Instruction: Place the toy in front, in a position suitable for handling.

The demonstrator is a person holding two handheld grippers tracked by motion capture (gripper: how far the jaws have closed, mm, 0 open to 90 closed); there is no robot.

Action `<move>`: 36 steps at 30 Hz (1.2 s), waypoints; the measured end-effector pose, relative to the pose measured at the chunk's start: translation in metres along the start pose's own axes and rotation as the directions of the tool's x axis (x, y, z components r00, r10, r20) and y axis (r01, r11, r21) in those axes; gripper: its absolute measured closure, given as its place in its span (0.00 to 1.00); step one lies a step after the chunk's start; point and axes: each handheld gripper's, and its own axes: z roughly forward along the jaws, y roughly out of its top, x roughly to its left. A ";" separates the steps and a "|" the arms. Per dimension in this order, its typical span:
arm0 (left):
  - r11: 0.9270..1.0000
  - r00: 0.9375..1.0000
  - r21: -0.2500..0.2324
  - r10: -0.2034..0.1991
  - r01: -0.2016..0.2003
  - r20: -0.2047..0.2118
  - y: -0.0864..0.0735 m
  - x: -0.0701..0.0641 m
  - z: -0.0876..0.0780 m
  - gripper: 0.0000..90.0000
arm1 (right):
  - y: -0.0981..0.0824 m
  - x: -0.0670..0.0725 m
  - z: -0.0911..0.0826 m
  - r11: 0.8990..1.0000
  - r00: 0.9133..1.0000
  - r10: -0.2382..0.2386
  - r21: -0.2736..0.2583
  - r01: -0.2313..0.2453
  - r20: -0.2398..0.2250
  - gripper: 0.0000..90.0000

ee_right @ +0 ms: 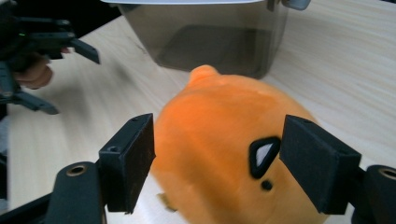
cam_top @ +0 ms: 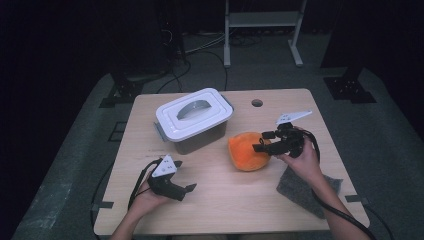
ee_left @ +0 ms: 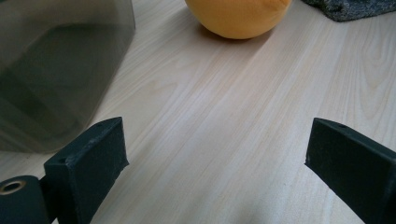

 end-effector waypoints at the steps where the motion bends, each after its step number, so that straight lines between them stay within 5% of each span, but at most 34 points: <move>1: 1.000 1.000 0.000 0.000 0.000 0.001 0.000 0.000 0.000 0.05 | 0.001 -0.001 0.003 1.000 1.000 -0.001 0.002 0.001 0.001 0.28; 14: 1.000 1.000 0.007 0.005 -0.005 0.007 0.000 -0.001 0.001 0.05 | -0.009 -0.007 0.025 0.999 0.997 -0.025 0.029 0.023 0.070 0.37; 36: 1.000 1.000 0.006 0.003 -0.003 0.014 0.000 -0.002 0.002 0.05 | -0.012 -0.002 0.034 0.995 0.994 0.023 0.099 -0.034 0.109 0.62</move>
